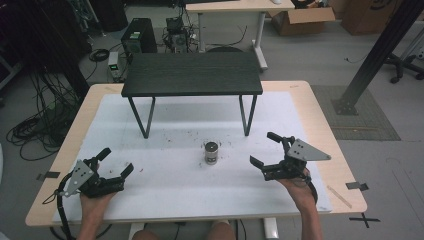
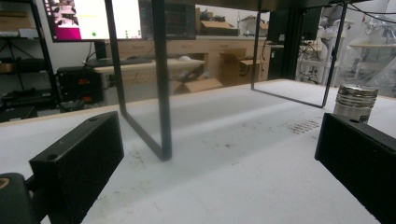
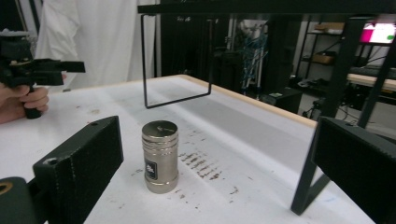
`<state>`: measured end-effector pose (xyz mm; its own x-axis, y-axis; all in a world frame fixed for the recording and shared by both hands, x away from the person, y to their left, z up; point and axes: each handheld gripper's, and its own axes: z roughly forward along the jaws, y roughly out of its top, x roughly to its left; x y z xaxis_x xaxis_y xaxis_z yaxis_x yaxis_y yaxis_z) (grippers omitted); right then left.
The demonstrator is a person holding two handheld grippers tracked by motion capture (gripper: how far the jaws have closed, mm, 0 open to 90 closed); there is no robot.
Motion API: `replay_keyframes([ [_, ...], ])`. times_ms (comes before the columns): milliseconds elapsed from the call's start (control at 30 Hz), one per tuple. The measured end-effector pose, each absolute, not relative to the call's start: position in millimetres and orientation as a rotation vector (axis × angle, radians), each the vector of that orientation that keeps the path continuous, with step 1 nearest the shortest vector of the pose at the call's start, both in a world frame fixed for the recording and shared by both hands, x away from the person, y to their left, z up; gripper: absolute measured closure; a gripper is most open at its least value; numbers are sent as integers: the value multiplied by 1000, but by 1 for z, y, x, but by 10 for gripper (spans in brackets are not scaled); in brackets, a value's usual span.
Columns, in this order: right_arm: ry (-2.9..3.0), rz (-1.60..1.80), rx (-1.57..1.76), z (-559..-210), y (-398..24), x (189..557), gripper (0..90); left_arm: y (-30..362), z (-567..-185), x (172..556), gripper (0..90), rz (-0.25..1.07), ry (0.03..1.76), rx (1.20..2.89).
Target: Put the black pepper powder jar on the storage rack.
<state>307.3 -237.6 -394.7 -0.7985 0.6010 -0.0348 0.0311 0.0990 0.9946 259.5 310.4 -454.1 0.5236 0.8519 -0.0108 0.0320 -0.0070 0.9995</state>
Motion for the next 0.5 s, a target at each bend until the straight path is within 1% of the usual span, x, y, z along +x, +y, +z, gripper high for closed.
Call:
replay_keyframes([
  [500, 2092, 1715, 529, -399, -203, 318, 16, 310, -454, 259, 15, 777, 817, 1442],
])
